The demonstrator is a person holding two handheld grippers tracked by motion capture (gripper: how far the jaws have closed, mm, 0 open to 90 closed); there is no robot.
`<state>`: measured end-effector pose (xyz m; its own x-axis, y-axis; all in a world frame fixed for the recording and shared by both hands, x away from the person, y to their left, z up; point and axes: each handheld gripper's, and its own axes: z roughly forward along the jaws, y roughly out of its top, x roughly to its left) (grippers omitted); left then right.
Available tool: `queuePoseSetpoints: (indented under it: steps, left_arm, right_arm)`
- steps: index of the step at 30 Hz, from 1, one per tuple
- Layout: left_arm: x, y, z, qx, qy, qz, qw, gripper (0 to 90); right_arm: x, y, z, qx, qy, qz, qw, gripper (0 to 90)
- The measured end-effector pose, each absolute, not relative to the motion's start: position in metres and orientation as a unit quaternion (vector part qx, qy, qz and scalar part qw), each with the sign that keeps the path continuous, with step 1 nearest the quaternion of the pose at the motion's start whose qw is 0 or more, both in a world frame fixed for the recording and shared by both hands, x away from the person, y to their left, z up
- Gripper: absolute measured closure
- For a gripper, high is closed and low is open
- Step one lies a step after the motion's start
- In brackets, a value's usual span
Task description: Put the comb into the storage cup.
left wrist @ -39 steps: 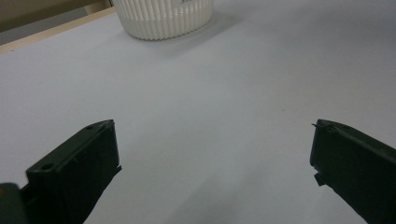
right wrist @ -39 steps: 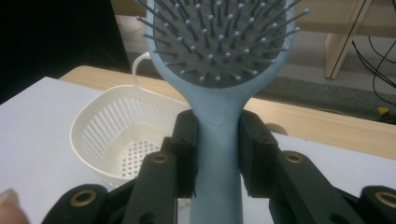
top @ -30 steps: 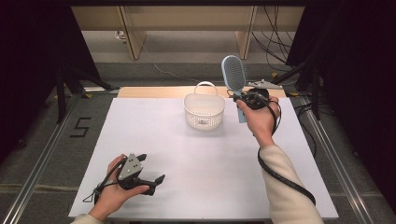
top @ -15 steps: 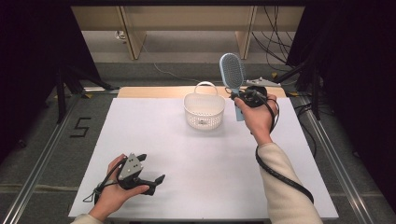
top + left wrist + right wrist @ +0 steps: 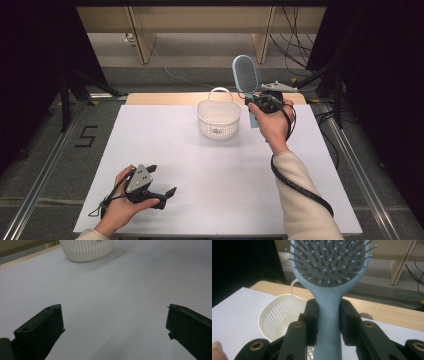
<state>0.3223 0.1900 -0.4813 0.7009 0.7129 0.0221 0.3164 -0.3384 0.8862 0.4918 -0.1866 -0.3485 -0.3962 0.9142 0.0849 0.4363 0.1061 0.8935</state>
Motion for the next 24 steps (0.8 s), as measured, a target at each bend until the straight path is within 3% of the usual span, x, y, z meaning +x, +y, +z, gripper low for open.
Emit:
queuePoseSetpoints:
  steps: [24]
  left_arm:
    - [0.3223, 0.1901, -0.481, 0.791, 0.325, 0.209, 0.475, 0.7]
  right_arm:
    - [0.4966, -0.1785, -0.3458, 0.48, 0.699, 0.462, 0.259, 70.7]
